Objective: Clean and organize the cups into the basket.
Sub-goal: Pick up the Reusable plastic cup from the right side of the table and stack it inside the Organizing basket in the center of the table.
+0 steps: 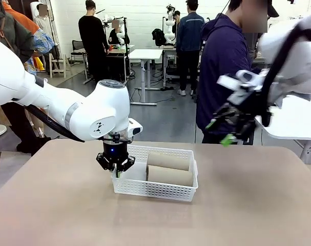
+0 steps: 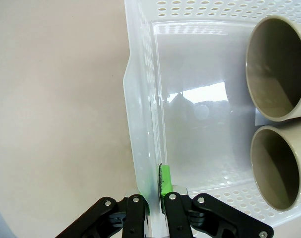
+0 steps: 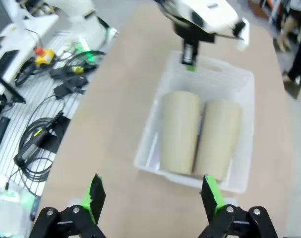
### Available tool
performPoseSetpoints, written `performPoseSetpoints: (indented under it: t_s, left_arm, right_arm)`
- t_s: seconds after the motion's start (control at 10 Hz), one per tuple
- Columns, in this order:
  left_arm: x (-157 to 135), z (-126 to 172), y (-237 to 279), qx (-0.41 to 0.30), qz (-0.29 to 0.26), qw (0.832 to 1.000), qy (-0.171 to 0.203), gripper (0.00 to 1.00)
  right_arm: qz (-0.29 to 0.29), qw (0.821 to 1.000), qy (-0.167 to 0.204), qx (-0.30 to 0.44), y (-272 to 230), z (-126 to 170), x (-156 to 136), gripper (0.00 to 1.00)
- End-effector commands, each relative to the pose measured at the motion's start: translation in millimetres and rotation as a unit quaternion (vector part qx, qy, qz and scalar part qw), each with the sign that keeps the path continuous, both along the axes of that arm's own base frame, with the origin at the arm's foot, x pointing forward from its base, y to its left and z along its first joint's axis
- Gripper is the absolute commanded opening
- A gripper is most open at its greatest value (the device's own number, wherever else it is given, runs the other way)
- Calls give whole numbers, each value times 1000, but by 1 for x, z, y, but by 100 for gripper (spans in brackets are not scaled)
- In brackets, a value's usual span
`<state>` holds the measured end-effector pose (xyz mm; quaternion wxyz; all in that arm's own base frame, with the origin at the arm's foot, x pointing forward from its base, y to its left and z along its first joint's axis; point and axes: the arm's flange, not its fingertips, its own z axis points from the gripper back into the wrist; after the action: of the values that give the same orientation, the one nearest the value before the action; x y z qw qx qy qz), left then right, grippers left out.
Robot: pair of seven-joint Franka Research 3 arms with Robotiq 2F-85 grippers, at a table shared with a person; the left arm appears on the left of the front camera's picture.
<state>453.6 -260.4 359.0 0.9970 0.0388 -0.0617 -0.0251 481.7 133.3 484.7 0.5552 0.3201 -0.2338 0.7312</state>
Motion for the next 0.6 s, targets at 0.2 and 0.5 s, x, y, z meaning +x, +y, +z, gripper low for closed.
performPoseSetpoints:
  t_s: [0.2, 0.5]
  left_arm:
    - [0, 0, -2, 4, 0, 1000, 1, 0]
    - [0, 0, -2, 4, 0, 1000, 1, 0]
  right_arm:
    - [5, 985, 4, 172, -168, -34, -10, 100]
    - [-60, 967, -2, 246, -247, -66, 4, 100]
